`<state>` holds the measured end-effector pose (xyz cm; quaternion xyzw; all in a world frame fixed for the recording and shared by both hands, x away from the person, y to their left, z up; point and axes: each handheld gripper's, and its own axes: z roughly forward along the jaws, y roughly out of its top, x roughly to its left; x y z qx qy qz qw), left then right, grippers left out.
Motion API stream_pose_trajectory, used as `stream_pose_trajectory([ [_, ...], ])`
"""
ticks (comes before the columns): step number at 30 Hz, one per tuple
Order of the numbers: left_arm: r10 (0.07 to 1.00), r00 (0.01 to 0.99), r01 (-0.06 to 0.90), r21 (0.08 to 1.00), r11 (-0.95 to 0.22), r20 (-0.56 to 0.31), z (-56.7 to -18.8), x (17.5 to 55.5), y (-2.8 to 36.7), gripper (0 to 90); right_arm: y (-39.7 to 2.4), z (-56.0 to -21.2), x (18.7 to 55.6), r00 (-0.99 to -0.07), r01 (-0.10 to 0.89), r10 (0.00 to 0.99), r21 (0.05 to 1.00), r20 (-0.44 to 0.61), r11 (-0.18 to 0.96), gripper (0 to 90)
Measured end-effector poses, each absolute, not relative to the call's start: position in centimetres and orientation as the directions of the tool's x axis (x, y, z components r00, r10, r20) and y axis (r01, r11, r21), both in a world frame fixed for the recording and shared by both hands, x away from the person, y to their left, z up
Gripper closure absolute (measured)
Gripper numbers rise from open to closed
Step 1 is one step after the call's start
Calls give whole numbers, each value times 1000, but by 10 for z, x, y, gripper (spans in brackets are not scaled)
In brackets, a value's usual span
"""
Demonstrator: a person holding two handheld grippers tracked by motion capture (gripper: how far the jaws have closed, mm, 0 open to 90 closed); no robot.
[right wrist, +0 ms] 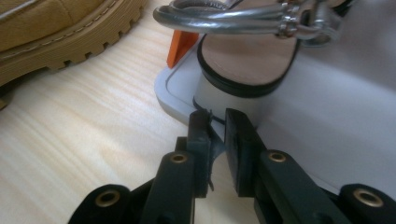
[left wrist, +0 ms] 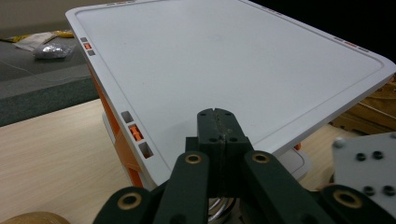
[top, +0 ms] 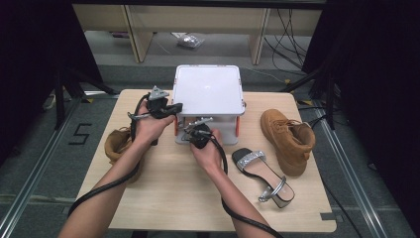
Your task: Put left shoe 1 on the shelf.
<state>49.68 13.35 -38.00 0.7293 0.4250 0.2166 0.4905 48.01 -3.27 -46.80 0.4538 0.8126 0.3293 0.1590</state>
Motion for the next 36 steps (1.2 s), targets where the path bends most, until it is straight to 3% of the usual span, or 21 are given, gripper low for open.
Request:
stream_pose_trajectory([
  [20, 837, 538, 408, 900, -153, -101, -380, 497, 133, 894, -93, -440, 448, -535, 684, 841, 628, 86, 371, 606],
  [36, 846, 524, 411, 899, -152, -96, -379, 496, 130, 815, -147, -435, 415, -507, 712, 858, 602, 84, 362, 544],
])
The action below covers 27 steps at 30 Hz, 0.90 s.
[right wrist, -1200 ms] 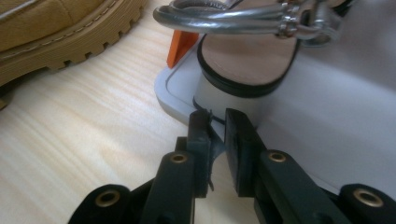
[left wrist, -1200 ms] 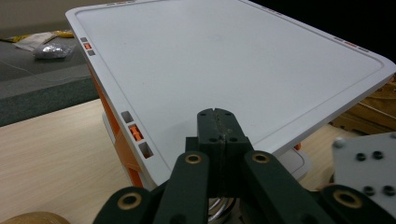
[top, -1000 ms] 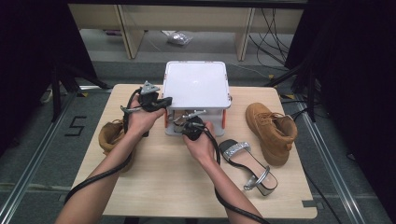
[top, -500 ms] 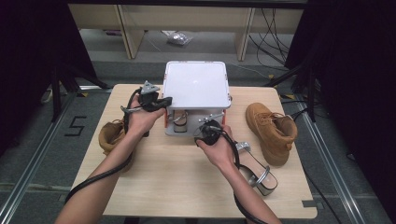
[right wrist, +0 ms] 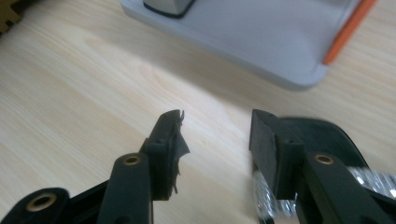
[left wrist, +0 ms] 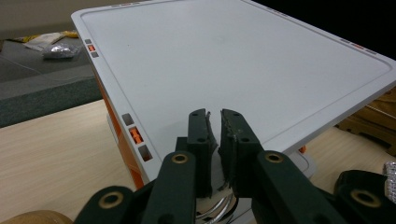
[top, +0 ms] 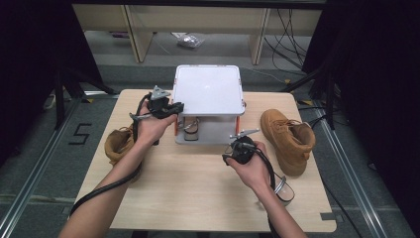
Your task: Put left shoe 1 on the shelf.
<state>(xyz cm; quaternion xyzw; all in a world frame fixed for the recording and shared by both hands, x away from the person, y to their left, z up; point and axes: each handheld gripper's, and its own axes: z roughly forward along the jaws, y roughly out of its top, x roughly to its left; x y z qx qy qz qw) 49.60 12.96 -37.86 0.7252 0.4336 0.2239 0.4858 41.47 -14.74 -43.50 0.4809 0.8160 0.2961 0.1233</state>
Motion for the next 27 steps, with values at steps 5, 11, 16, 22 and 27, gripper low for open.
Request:
stream_pose_trajectory([
  [5, 846, 523, 405, 904, -140, -104, -376, 492, 131, 778, -165, -435, 404, -504, 721, 859, 591, 88, 363, 534],
  [11, 843, 530, 400, 905, -146, -98, -374, 489, 131, 762, -194, -431, 390, -496, 729, 865, 581, 83, 362, 513],
  [16, 842, 531, 405, 902, -150, -99, -378, 492, 126, 772, -216, -423, 379, -481, 752, 874, 545, 67, 371, 464],
  [22, 845, 528, 404, 901, -157, -89, -379, 495, 122, 814, -241, -414, 375, -486, 753, 874, 517, 19, 407, 425],
  [27, 847, 523, 409, 899, -154, -94, -379, 496, 121, 863, -253, -417, 379, -479, 778, 878, 464, 3, 423, 401],
])
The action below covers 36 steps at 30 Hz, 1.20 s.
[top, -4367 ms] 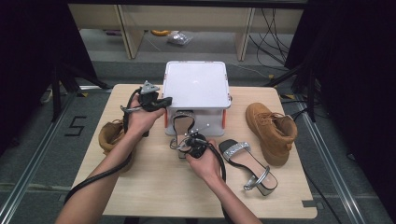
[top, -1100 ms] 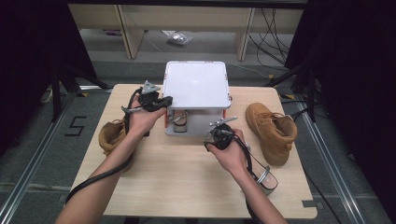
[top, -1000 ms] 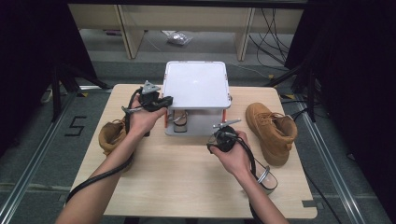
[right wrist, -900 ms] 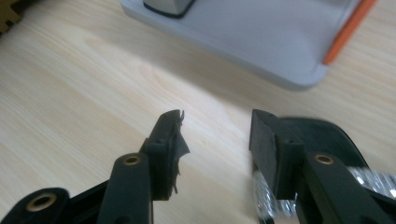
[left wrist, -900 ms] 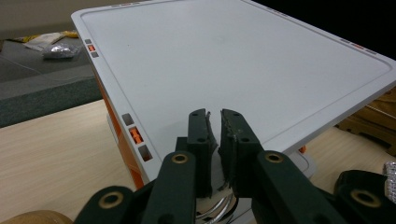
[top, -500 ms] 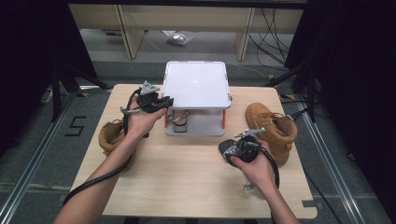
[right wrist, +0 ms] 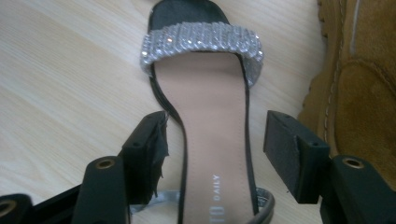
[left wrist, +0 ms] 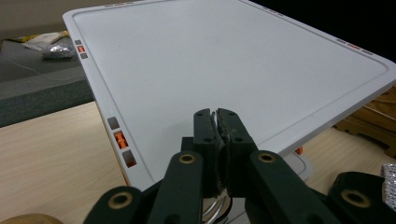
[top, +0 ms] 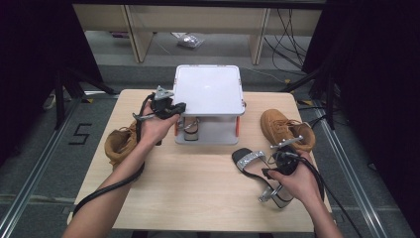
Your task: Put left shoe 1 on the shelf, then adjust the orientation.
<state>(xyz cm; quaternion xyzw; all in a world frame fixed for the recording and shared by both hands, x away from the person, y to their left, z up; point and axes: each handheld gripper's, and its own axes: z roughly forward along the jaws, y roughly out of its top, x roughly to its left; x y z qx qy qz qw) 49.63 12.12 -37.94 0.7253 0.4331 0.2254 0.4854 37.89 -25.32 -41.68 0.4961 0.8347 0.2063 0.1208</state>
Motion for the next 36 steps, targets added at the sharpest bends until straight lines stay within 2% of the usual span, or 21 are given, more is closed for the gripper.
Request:
stream_pose_trajectory([
  [3, 845, 525, 411, 899, -154, -95, -379, 496, 120, 892, -257, -422, 381, -469, 792, 883, 449, 17, 412, 390],
  [10, 850, 519, 428, 888, -168, -88, -377, 497, 120, 896, -263, -426, 383, -485, 800, 875, 408, 7, 440, 386],
  [19, 847, 521, 432, 889, -155, -106, -377, 497, 120, 897, -266, -429, 381, -466, 819, 884, 393, 31, 418, 382],
  [23, 846, 522, 434, 888, -155, -108, -377, 498, 120, 897, -264, -432, 385, -481, 831, 876, 336, 34, 444, 371],
  [27, 843, 525, 437, 887, -145, -121, -377, 498, 122, 897, -263, -436, 394, -513, 817, 858, 317, 17, 482, 366],
  [30, 840, 529, 435, 889, -143, -124, -377, 499, 122, 897, -259, -436, 398, -492, 844, 870, 263, 30, 468, 364],
  [36, 843, 527, 438, 885, -156, -112, -376, 499, 121, 897, -256, -441, 404, -502, 848, 863, 227, 51, 479, 356],
])
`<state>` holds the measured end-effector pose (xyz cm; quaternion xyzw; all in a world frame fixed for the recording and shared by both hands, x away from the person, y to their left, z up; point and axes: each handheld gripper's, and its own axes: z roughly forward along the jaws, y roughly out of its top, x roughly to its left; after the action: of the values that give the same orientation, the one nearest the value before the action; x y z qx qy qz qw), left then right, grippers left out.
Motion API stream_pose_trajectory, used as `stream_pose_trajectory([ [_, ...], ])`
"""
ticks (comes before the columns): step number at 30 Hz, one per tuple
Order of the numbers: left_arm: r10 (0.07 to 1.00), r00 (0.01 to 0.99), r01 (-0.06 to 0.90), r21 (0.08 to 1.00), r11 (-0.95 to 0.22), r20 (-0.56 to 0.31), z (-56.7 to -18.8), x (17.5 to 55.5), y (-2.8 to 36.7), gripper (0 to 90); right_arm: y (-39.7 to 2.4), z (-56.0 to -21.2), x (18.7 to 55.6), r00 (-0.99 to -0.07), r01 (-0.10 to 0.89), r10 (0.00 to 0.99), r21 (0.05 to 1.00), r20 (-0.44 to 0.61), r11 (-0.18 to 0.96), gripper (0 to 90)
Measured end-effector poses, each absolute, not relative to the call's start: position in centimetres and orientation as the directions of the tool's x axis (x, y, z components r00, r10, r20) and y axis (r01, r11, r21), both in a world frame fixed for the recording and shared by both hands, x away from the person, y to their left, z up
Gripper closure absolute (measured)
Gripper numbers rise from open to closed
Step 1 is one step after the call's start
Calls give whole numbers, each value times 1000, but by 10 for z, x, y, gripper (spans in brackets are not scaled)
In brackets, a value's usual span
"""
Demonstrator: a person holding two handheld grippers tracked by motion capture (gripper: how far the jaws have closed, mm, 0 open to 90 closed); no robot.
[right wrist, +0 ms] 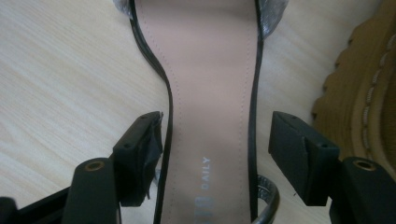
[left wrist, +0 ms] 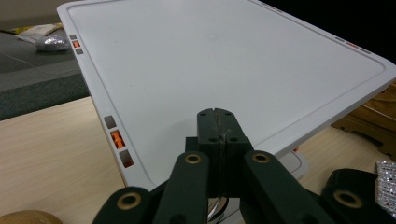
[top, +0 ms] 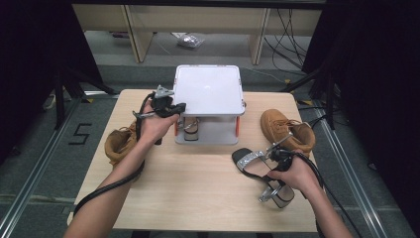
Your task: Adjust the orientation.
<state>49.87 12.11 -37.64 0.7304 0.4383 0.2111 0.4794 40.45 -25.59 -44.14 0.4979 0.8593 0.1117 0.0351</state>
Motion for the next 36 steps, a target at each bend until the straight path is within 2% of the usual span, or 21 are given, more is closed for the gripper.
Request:
stream_pose_trajectory([
  [27, 833, 543, 435, 884, -170, -107, -376, 500, 123, 897, -239, -465, 420, -574, 818, 819, 59, 23, 572, 379],
  [36, 830, 546, 434, 885, -169, -109, -376, 500, 123, 897, -240, -469, 426, -612, 790, 790, 44, 24, 611, 399],
])
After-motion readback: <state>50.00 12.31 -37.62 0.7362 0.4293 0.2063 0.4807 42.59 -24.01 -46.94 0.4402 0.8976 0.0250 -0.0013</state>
